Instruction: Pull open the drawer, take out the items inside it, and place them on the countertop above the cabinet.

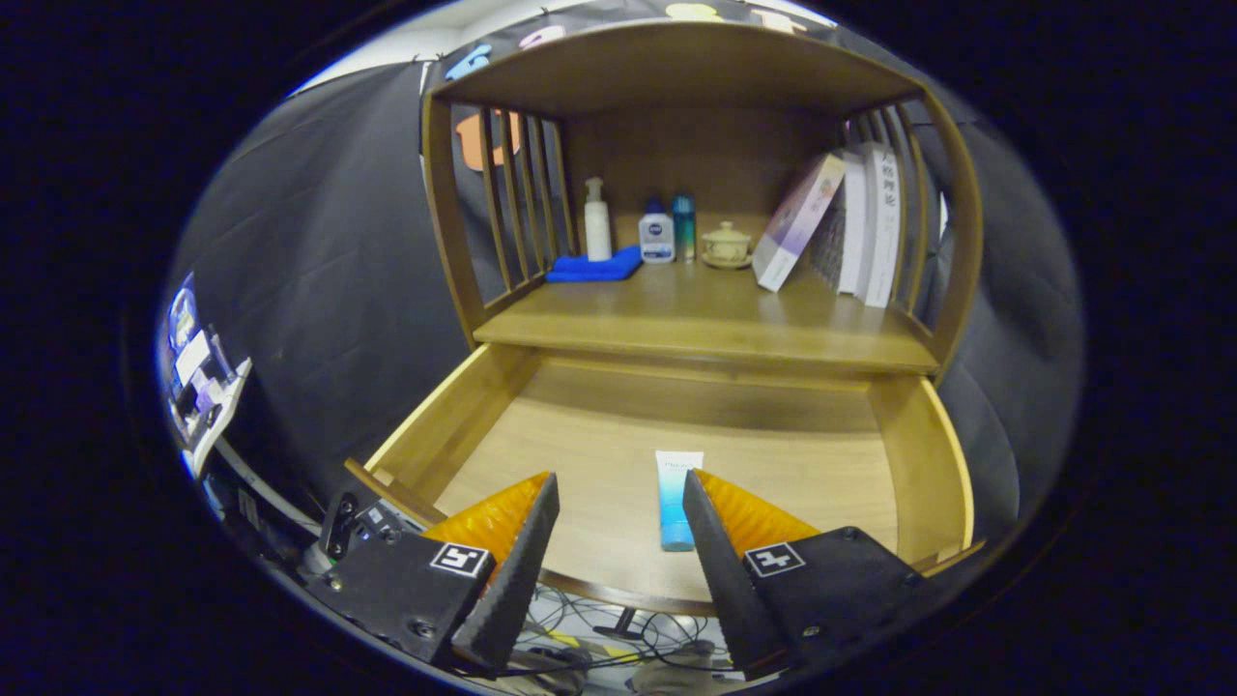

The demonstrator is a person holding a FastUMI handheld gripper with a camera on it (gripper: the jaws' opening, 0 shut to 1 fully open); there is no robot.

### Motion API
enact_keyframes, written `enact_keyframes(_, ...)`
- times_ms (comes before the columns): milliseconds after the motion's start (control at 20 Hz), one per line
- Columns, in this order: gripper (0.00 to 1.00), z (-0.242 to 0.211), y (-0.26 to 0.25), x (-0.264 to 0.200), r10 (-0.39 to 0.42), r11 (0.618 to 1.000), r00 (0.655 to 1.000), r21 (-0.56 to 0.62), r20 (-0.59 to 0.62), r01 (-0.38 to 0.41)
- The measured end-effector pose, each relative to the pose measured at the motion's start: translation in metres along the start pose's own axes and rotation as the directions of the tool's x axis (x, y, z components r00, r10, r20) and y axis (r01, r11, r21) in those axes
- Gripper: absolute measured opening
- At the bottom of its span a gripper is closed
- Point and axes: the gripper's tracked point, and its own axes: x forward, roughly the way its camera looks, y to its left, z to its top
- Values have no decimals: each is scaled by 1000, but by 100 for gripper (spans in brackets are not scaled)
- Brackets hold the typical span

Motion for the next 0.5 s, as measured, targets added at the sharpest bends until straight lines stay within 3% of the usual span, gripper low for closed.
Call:
enact_keyframes(150, 82, -8, -12, 24, -8, 999, 990, 34, -139, 13)
enact_keyframes(500, 82, -34, -30, 69, -32, 996, 914, 69, -404, 65)
